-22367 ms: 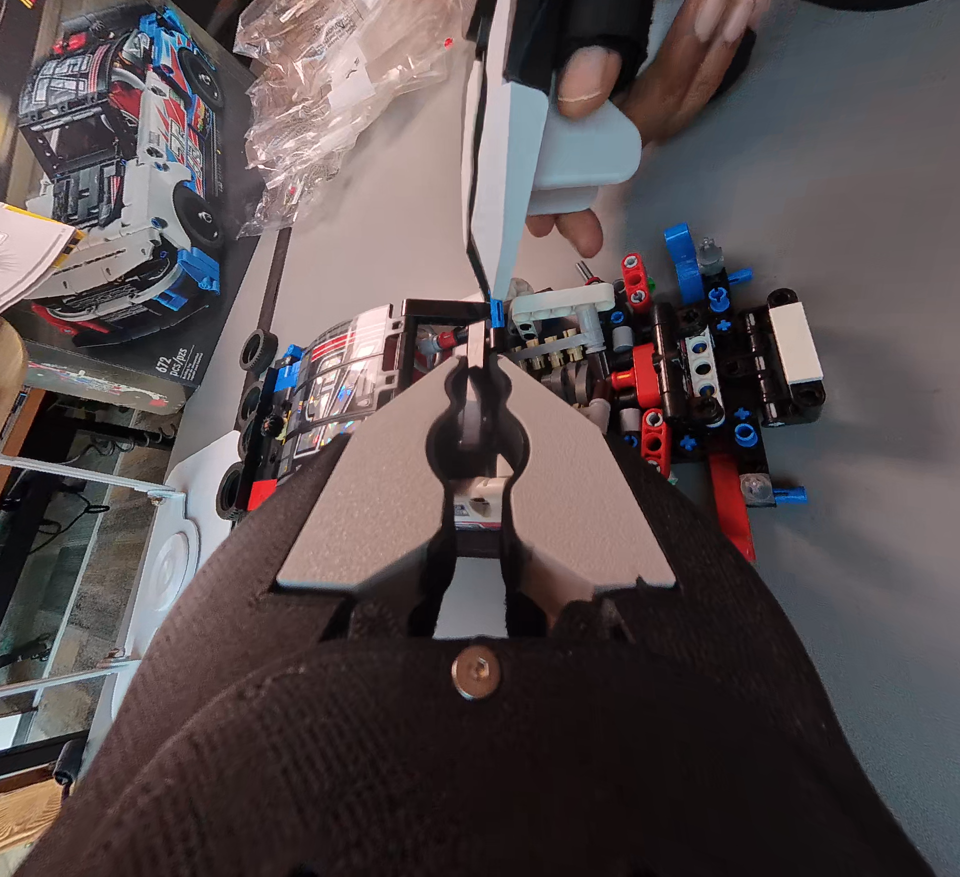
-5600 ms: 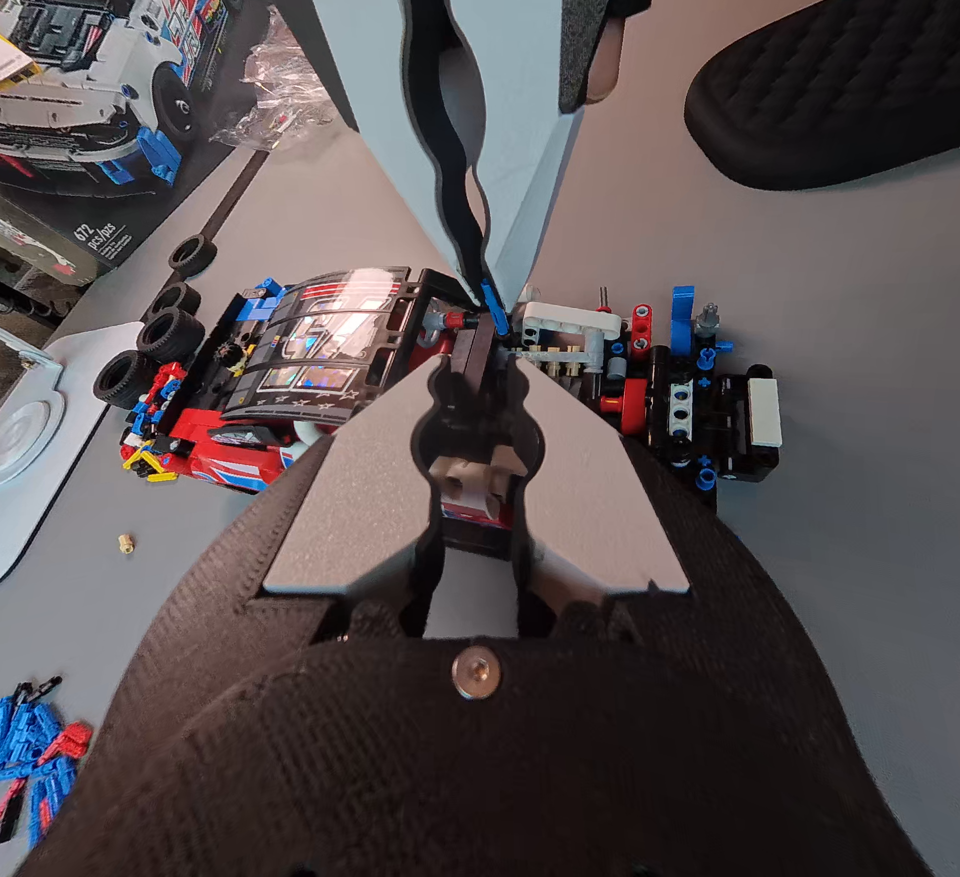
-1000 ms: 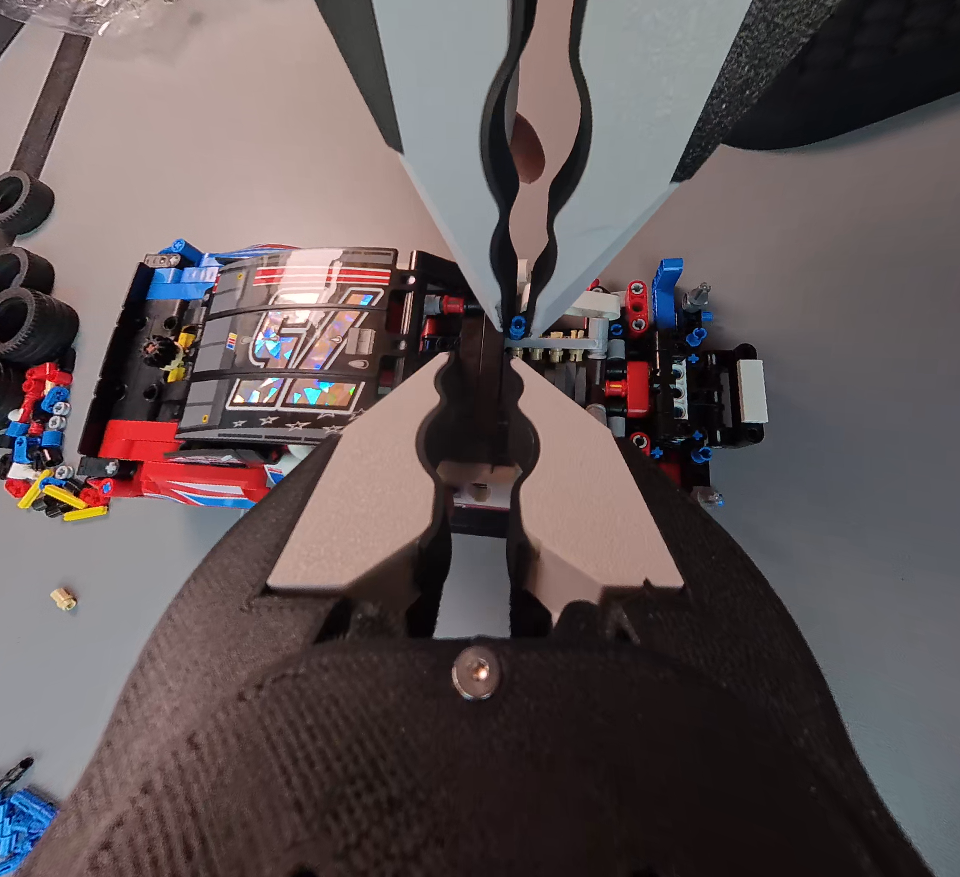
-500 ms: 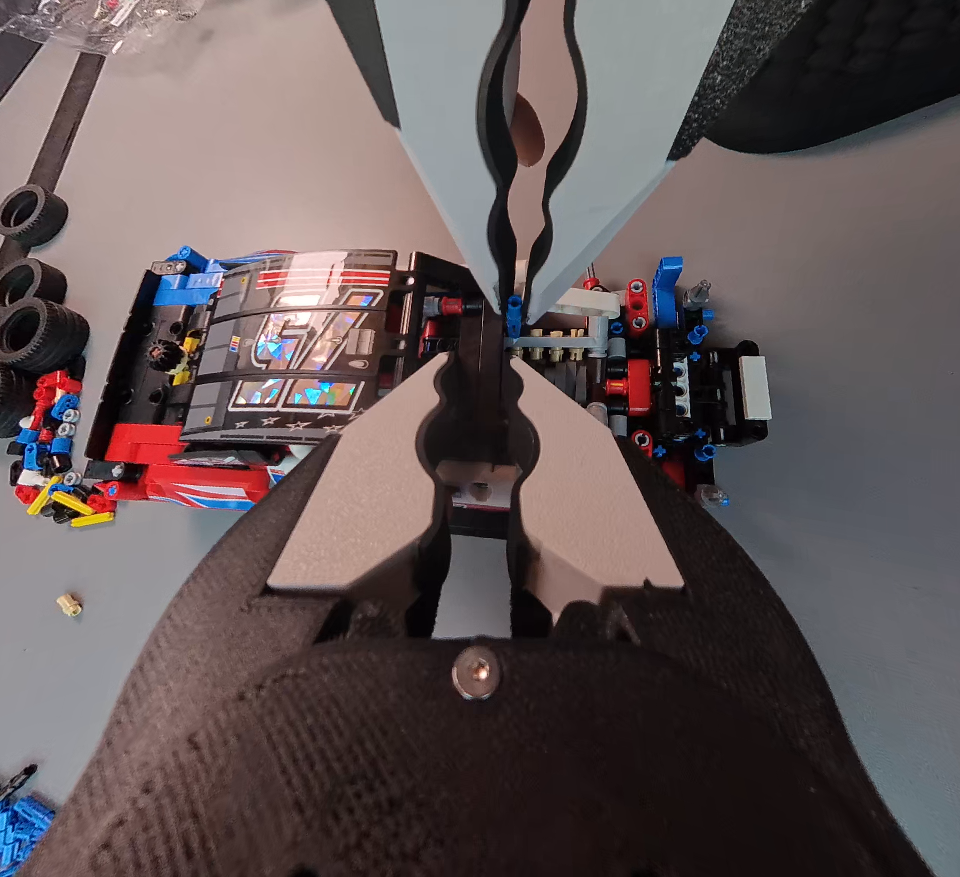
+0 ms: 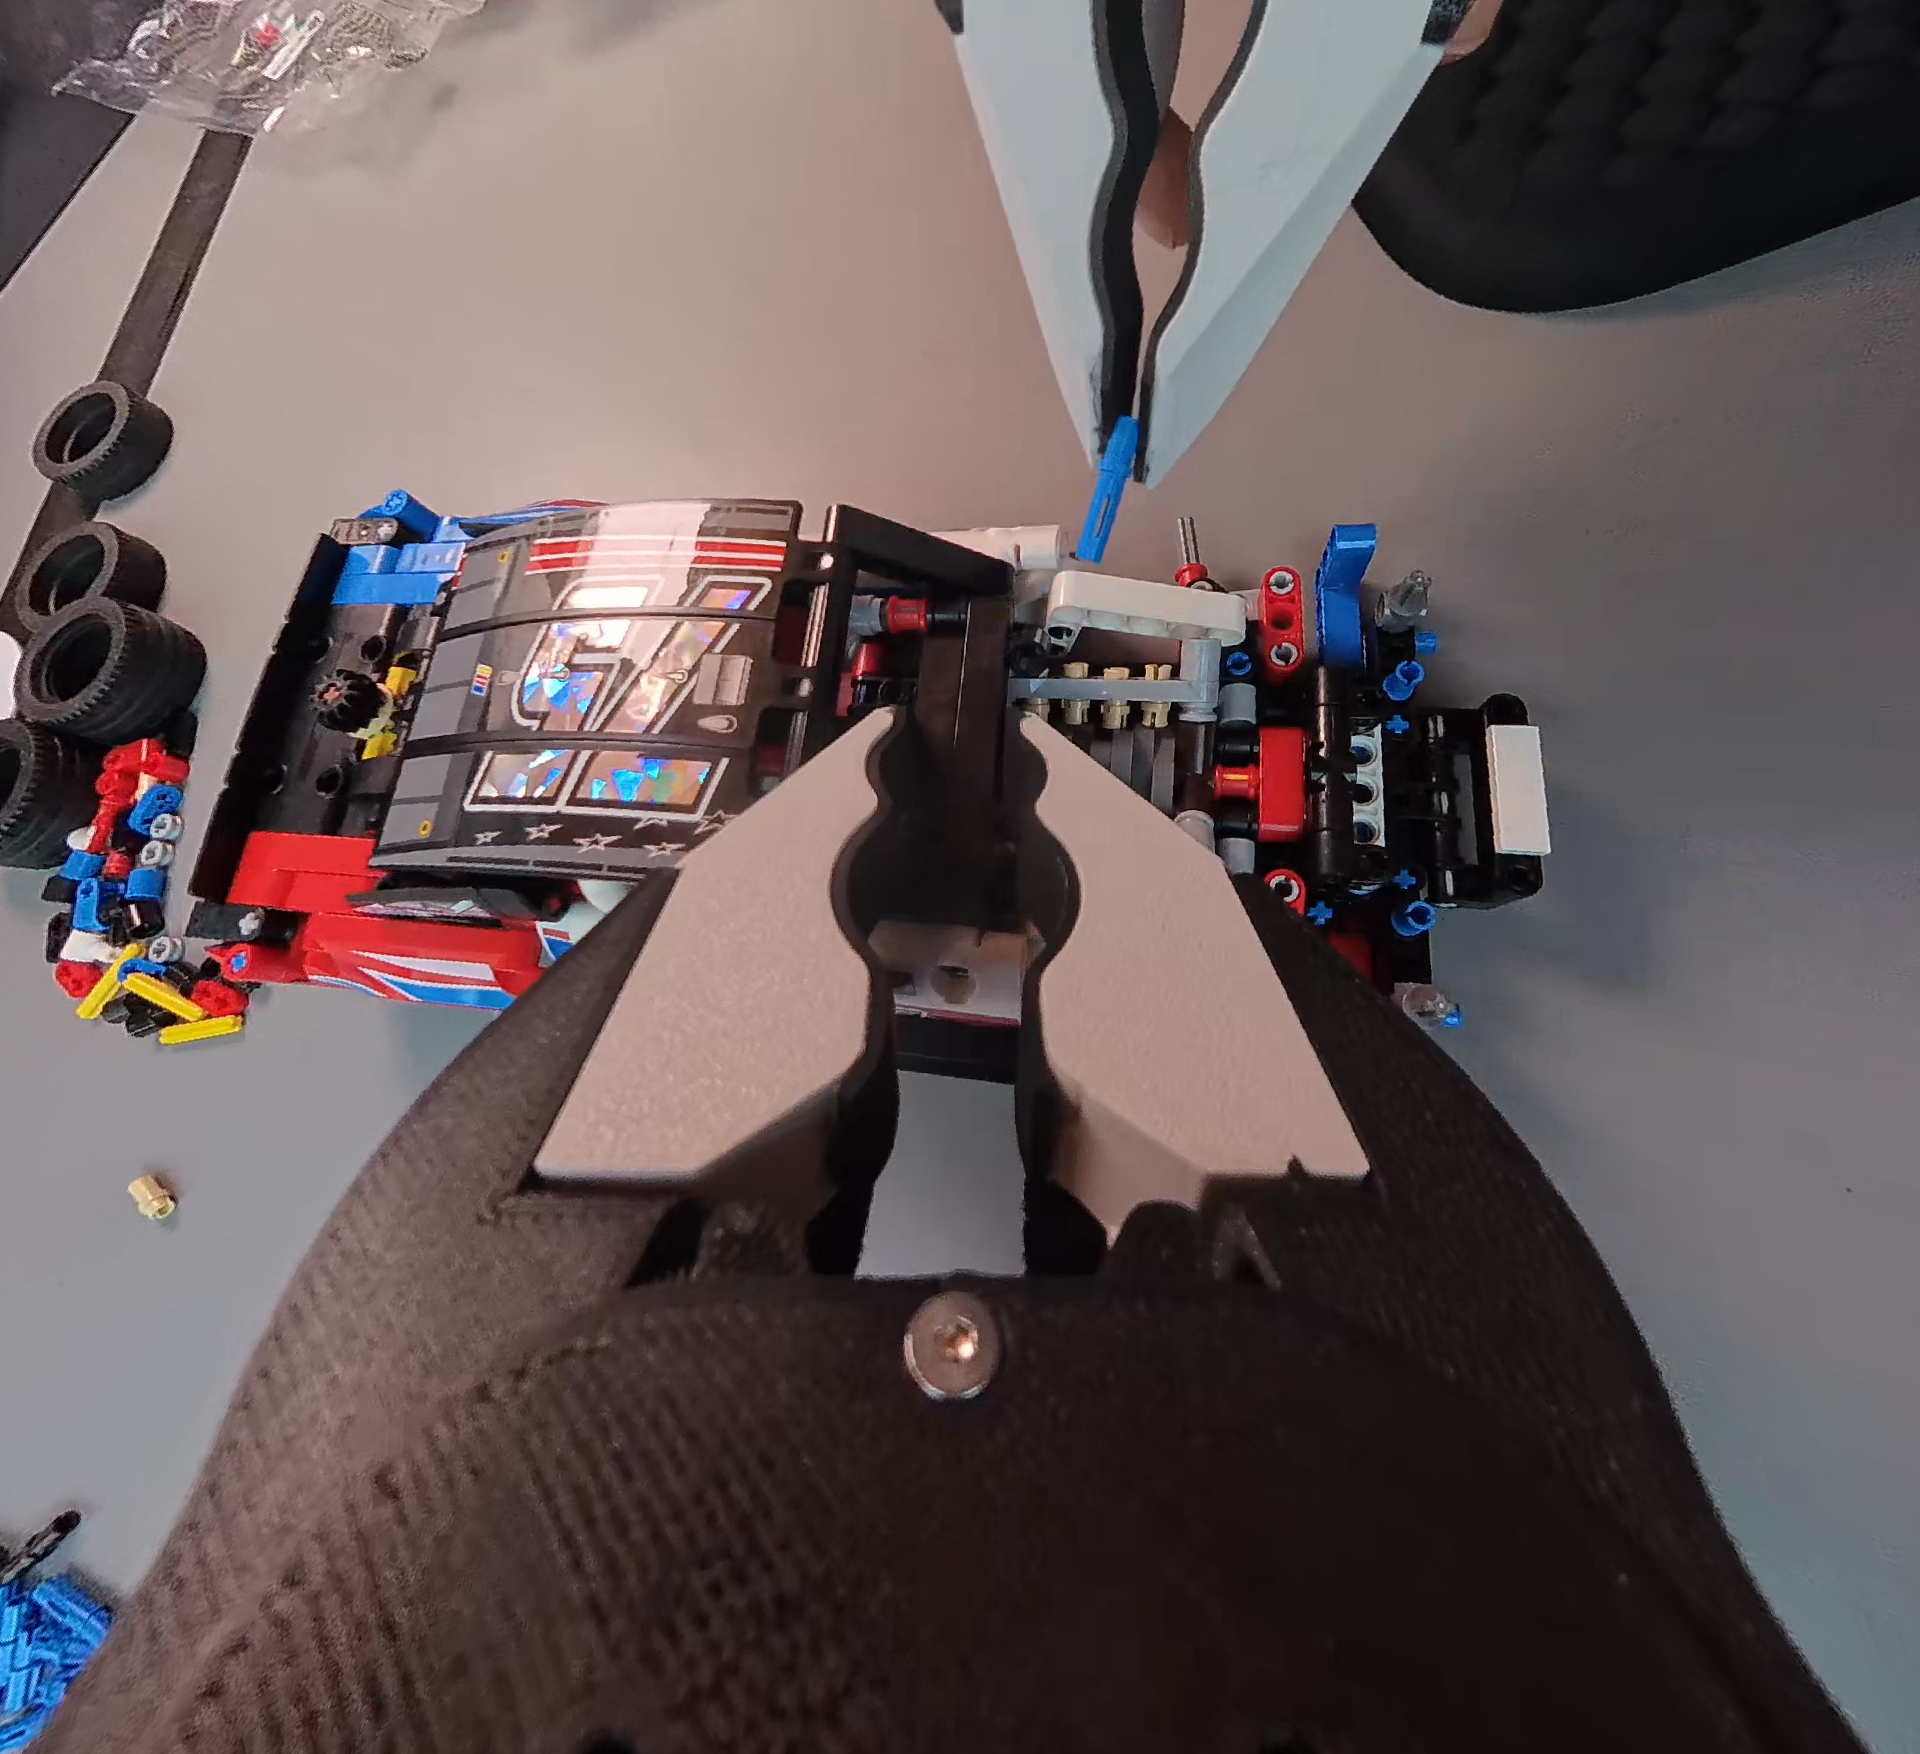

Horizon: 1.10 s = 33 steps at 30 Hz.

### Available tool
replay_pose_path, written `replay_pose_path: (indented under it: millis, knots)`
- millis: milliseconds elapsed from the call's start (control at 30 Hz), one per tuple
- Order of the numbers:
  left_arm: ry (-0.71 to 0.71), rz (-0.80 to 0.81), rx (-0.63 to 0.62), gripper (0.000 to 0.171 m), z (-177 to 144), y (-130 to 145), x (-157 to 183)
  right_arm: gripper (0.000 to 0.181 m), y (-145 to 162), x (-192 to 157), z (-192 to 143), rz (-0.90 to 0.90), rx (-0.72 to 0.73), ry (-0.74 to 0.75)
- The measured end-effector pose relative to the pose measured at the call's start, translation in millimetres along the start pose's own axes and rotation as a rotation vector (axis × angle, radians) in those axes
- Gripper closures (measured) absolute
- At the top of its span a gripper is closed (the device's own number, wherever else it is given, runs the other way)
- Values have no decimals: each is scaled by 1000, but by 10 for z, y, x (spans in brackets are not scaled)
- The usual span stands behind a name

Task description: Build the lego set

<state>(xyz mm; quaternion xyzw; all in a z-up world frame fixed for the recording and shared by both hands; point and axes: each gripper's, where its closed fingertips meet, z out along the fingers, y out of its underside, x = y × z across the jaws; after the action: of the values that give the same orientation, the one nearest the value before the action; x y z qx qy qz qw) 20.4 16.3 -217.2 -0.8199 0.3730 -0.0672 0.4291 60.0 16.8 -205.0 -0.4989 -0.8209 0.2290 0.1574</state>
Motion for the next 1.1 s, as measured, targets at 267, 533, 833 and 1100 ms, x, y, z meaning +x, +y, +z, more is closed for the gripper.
replay_pose_path:
  millis: [267, 533, 833, 1100]
  knots:
    - [-21, -7, 2, 156, 24, -14, -22, 180, 617, 86, 267, 89, -46, 65]
    - [-98, -94, -10, 155, 75, -45, -72, 158, 218, 151, -13, 77, 108, 217]
    - [-184, -241, 7, 155, 116, -74, -129, 171, -126, 277, 133, -54, 92, 691]
    - [-205, -246, 11, 155, 120, -76, -141, 177, -95, 332, 168, -36, 59, 860]
